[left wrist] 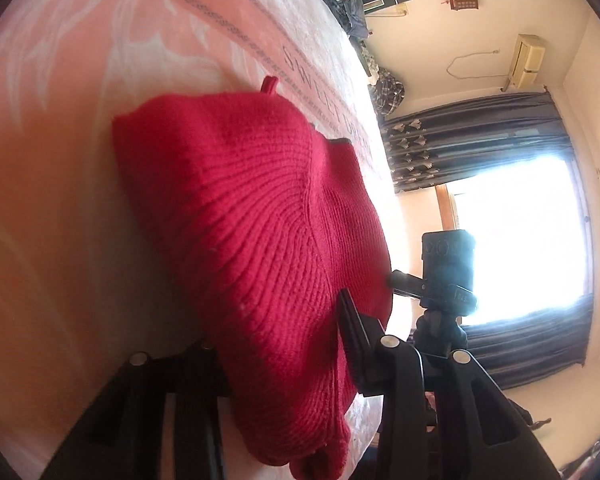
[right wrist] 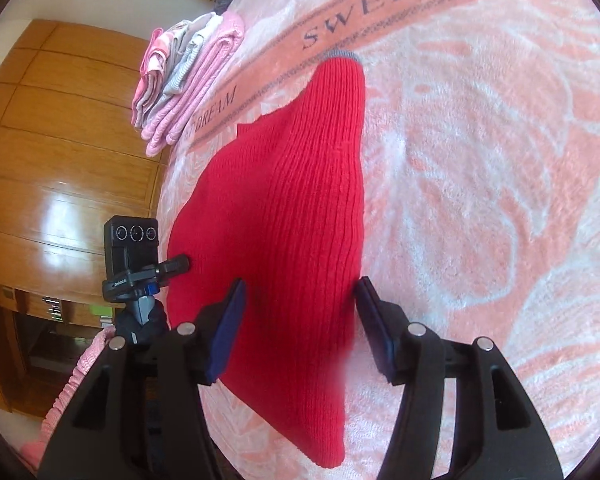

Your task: Fold small clothes

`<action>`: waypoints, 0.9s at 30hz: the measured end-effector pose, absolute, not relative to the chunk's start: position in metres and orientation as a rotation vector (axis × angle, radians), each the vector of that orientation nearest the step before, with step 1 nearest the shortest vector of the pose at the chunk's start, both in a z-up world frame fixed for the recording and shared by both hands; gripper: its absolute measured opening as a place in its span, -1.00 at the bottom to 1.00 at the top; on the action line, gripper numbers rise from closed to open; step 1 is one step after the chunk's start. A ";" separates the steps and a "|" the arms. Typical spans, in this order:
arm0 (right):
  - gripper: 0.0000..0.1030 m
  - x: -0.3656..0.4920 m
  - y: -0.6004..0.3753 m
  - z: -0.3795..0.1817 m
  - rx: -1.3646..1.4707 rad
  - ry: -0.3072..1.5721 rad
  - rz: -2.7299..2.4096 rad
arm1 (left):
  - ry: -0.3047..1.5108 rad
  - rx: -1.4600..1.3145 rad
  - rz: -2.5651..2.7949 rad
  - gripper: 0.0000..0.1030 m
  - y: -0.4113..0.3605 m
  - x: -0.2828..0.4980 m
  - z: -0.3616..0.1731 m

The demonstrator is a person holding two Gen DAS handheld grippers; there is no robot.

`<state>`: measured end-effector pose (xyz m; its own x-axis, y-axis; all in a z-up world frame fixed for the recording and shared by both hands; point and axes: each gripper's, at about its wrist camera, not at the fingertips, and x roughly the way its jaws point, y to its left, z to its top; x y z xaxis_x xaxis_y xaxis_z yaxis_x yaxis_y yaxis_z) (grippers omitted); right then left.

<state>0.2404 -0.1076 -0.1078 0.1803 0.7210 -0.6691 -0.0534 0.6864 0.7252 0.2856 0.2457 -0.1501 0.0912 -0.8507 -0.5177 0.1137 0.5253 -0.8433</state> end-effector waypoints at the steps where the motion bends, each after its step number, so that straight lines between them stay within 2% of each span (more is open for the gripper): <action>1: 0.15 0.242 -0.110 -0.103 0.623 1.274 0.594 | 1.270 -0.721 -0.802 -0.20 0.253 0.286 -0.147; 4: 0.19 0.251 -0.115 -0.094 0.591 1.249 0.561 | 1.234 -0.733 -0.770 -0.19 0.265 0.292 -0.142; 6: 0.33 0.268 -0.111 -0.096 0.586 1.249 0.521 | 1.230 -0.731 -0.767 -0.17 0.261 0.296 -0.139; 12: 0.31 0.325 -0.107 -0.137 0.720 1.314 0.466 | 1.248 -0.706 -0.769 -0.09 0.242 0.331 -0.141; 13: 0.25 0.330 -0.105 -0.143 0.723 1.319 0.463 | 1.251 -0.715 -0.773 -0.09 0.237 0.337 -0.142; 14: -0.05 0.332 -0.104 -0.145 0.716 1.313 0.465 | 1.250 -0.720 -0.780 -0.09 0.234 0.341 -0.143; 15: -0.52 0.333 -0.104 -0.145 0.713 1.302 0.473 | 1.244 -0.715 -0.786 -0.09 0.233 0.342 -0.142; 17: -0.76 0.330 -0.103 -0.137 0.699 1.263 0.489 | 1.201 -0.672 -0.797 -0.18 0.224 0.336 -0.135; 20: -0.78 0.320 -0.103 -0.119 0.614 1.193 0.503 | 1.107 -0.545 -0.807 -0.40 0.213 0.322 -0.117; 22: -0.77 0.320 -0.109 -0.127 0.611 1.220 0.447 | 1.091 -0.520 -0.775 -0.42 0.217 0.316 -0.120; 23: -0.74 0.322 -0.111 -0.134 0.612 1.240 0.428 | 1.107 -0.543 -0.753 -0.43 0.221 0.316 -0.128; 24: -0.60 0.323 -0.111 -0.141 0.607 1.253 0.417 | 1.117 -0.575 -0.748 -0.46 0.226 0.316 -0.135; 27: -0.55 0.324 -0.109 -0.150 0.608 1.264 0.412 | 1.111 -0.599 -0.774 -0.46 0.234 0.317 -0.139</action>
